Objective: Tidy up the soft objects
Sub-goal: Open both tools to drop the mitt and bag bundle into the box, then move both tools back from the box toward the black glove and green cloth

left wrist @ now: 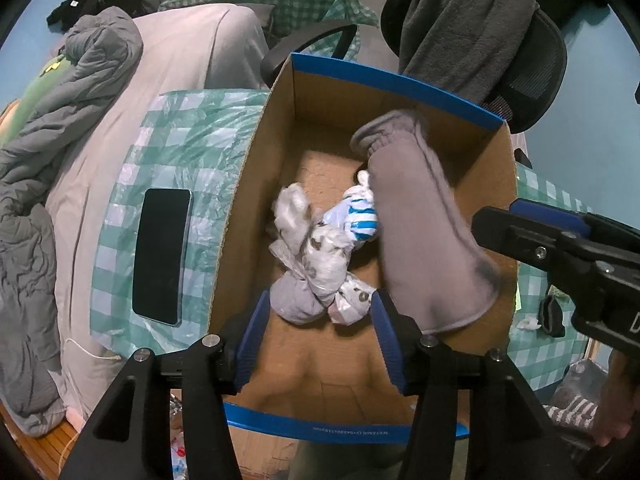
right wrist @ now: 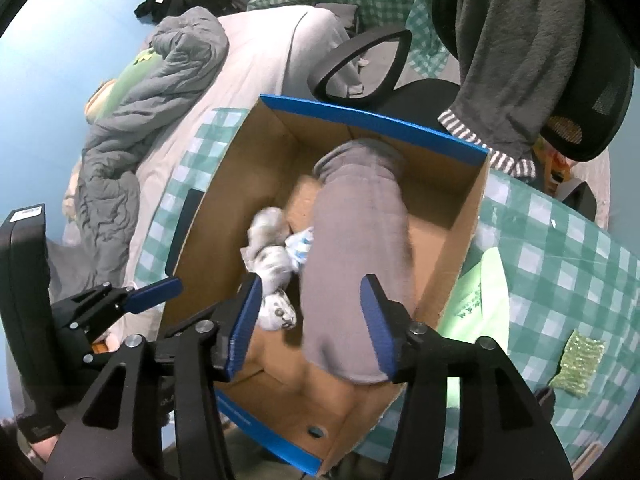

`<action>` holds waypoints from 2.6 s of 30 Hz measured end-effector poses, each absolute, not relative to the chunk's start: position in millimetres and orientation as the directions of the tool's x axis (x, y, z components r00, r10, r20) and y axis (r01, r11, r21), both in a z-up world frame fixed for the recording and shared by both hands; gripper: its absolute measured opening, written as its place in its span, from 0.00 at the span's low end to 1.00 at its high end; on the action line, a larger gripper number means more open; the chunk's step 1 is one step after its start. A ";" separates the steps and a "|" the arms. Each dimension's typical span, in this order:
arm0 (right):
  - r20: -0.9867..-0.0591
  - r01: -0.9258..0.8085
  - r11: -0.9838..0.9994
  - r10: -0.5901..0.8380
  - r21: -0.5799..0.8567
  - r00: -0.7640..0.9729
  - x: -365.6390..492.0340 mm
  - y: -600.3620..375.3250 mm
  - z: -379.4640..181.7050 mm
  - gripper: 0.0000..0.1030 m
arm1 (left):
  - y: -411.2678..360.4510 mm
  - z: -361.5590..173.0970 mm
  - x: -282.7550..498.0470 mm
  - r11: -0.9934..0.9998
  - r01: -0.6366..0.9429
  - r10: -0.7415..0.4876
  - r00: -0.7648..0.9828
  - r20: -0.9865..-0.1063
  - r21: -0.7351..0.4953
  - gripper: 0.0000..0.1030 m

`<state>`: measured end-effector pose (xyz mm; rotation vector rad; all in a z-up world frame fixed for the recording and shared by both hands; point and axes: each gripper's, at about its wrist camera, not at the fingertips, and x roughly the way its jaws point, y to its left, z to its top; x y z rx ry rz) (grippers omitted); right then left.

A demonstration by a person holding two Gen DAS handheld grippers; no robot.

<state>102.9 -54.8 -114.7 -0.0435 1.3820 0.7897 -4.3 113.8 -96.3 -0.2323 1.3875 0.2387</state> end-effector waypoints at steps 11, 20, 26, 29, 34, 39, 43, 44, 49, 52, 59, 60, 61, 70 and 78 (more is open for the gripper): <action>-0.889 -0.518 0.766 0.458 0.380 0.024 101.4 -75.4 -105.5 0.59 | 95.2 -77.9 -6.7 0.958 -0.285 0.041 0.192 -0.981 -0.016 0.58; -0.895 -0.514 0.784 0.440 0.348 0.066 98.4 -100.9 -97.2 0.67 | 74.3 -70.6 -8.2 0.963 -0.270 0.043 0.197 -0.979 -0.012 0.62; -0.901 -0.497 0.800 0.427 0.337 0.077 97.7 -120.5 -96.7 0.67 | 54.9 -69.7 -6.4 0.970 -0.243 0.038 0.193 -0.980 -0.011 0.62; -0.904 -0.485 0.809 0.420 0.331 0.082 97.2 -131.7 -97.5 0.67 | 44.0 -68.7 -4.4 0.974 -0.226 0.032 0.195 -0.980 -0.013 0.62; -0.908 -0.462 0.825 0.409 0.325 0.092 97.2 -151.4 -98.4 0.67 | 28.0 -67.7 -0.8 0.980 -0.199 0.024 0.198 -0.980 -0.016 0.62; -0.912 -0.437 0.841 0.398 0.320 0.100 98.3 -172.8 -100.0 0.67 | 10.1 -67.8 3.3 0.985 -0.173 0.016 0.196 -0.980 -0.018 0.62; -0.914 -0.417 0.852 0.391 0.317 0.106 97.8 -187.8 -100.3 0.67 | -4.0 -67.5 6.1 0.989 -0.149 0.010 0.195 -0.981 -0.019 0.62; -0.915 -0.412 0.855 0.390 0.316 0.107 98.0 -191.8 -101.0 0.67 | -7.5 -67.5 6.6 0.989 -0.144 0.010 0.194 -0.981 -0.019 0.62; -0.919 -0.379 0.872 0.377 0.310 0.114 98.2 -214.7 -105.2 0.67 | -24.0 -69.6 9.4 0.993 -0.113 0.001 0.186 -0.983 -0.021 0.62; -0.923 -0.359 0.882 0.367 0.305 0.116 97.2 -227.9 -108.2 0.68 | -34.0 -71.2 11.0 0.996 -0.091 -0.004 0.181 -0.984 -0.020 0.62; -0.932 -0.310 0.904 0.343 0.293 0.120 94.9 -258.7 -115.5 0.67 | -55.8 -77.6 15.6 0.999 -0.044 -0.015 0.162 -0.987 -0.023 0.62; -0.933 -0.302 0.908 0.339 0.291 0.121 94.5 -263.9 -116.8 0.67 | -60.1 -78.9 16.7 0.999 -0.034 -0.018 0.158 -0.987 -0.023 0.62; -0.933 -0.295 0.910 0.337 0.290 0.122 94.3 -267.9 -117.8 0.67 | -62.9 -79.7 17.4 0.999 -0.029 -0.019 0.156 -0.988 -0.024 0.62; -0.943 -0.233 0.934 0.307 0.272 0.129 93.3 -308.4 -128.9 0.67 | -90.2 -88.8 25.7 0.999 0.037 -0.029 0.130 -0.991 -0.024 0.62; -0.950 -0.175 0.948 0.288 0.265 0.123 89.9 -341.7 -148.5 0.67 | -109.2 -102.1 33.0 0.997 0.075 -0.038 0.100 -0.994 -0.031 0.64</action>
